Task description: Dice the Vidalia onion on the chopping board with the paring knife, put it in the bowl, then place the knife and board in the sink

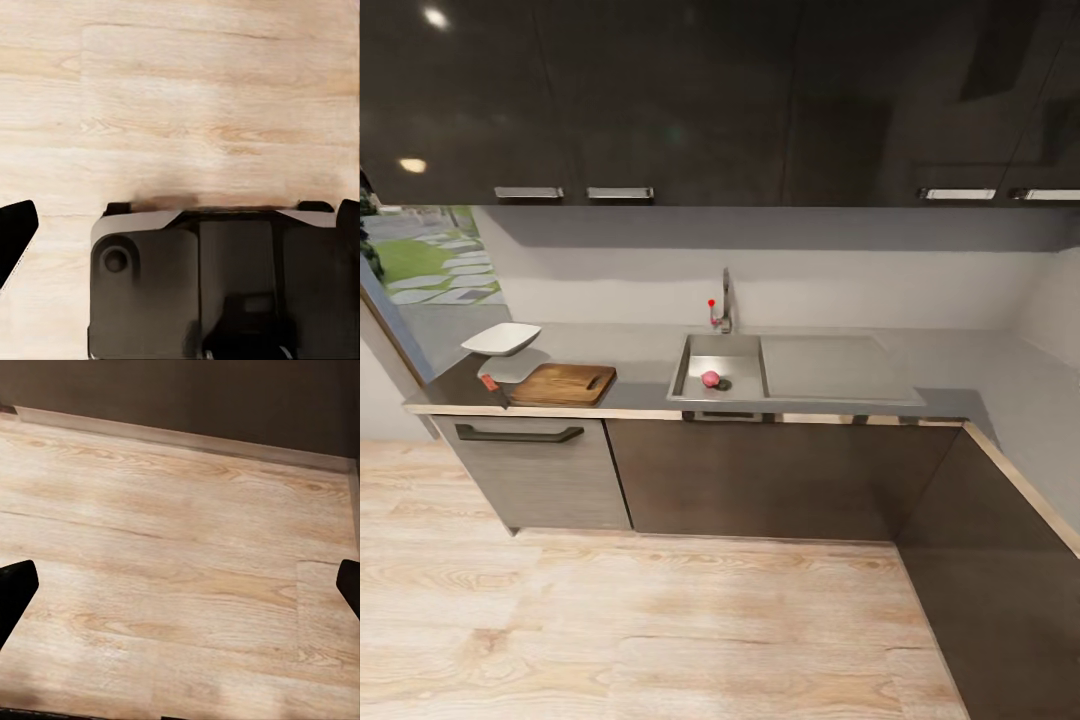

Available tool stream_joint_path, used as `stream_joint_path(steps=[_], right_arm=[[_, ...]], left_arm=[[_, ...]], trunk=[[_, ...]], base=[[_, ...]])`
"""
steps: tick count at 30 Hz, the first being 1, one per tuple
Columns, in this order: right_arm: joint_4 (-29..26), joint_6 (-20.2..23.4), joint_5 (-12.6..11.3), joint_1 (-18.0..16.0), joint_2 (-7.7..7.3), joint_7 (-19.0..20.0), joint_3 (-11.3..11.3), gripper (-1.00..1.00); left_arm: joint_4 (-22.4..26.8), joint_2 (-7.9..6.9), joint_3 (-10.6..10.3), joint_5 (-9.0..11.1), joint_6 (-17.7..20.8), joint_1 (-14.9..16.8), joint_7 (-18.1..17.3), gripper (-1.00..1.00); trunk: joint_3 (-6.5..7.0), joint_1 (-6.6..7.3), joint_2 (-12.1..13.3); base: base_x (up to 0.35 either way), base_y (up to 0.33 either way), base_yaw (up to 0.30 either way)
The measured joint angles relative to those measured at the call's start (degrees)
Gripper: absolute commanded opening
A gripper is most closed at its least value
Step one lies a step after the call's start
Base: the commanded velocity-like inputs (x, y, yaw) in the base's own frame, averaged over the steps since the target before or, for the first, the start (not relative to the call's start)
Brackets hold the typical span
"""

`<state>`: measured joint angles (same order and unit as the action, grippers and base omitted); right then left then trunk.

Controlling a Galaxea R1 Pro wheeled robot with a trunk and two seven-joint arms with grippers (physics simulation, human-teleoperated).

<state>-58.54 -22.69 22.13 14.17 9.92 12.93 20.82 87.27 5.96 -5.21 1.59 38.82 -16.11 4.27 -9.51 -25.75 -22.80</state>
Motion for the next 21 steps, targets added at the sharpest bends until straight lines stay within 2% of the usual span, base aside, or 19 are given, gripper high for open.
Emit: stream_joint_path(steps=[4,8,9,11,12,16,18,20,21], right_arm=[[0.0,0.0,0.0,0.0,0.0,0.0,0.0,1.0],[0.2,0.0,0.0,0.0,0.0,-0.1,0.0,1.0],[0.3,0.0,0.0,0.0,0.0,-0.1,0.0,1.0],[0.4,0.0,0.0,0.0,0.0,-0.1,0.0,1.0],[0.5,0.0,0.0,0.0,0.0,-0.1,0.0,1.0],[0.5,0.0,0.0,0.0,0.0,-0.2,0.0,1.0],[0.5,0.0,0.0,0.0,0.0,-0.2,0.0,1.0],[0.6,0.1,0.0,0.0,0.0,-0.3,0.0,1.0],[0.8,0.1,0.0,0.0,0.0,-0.3,0.0,1.0]], left_arm=[[1.1,0.88,-3.4,-0.1,6.5,7.4,0.2,1.0],[1.4,2.01,-4.8,-0.1,12.1,13.6,0.3,1.0],[1.4,2.23,-5.3,-0.1,14.1,16.0,0.3,1.0],[1.5,2.44,-5.8,-0.1,15.6,18.7,0.4,1.0],[1.5,2.71,-7.0,0.1,17.2,23.2,0.4,1.0],[1.5,2.92,-7.9,0.3,18.2,31.4,0.5,1.0],[1.4,2.98,-8.1,0.5,18.4,34.4,0.4,1.0],[0.8,3.09,-8.2,1.4,18.7,39.6,0.4,1.0],[-0.3,3.15,-8.2,2.4,18.8,43.2,0.4,1.0]], trunk=[[0.0,0.0,0.0],[-0.01,0.0,0.0],[0.0,0.0,0.0],[0.01,0.0,0.0],[0.01,0.01,0.0],[0.02,0.0,0.0],[0.01,0.0,0.0],[0.01,0.0,0.0],[0.02,0.0,0.0]], base=[[0.0,0.0,0.0],[0.0,0.0,0.0],[0.0,0.0,0.0],[0.0,0.0,0.0],[0.0,0.0,0.0],[0.0,0.0,0.0],[0.0,0.0,0.0],[0.0,0.0,0.0],[0.0,0.0,0.0]])
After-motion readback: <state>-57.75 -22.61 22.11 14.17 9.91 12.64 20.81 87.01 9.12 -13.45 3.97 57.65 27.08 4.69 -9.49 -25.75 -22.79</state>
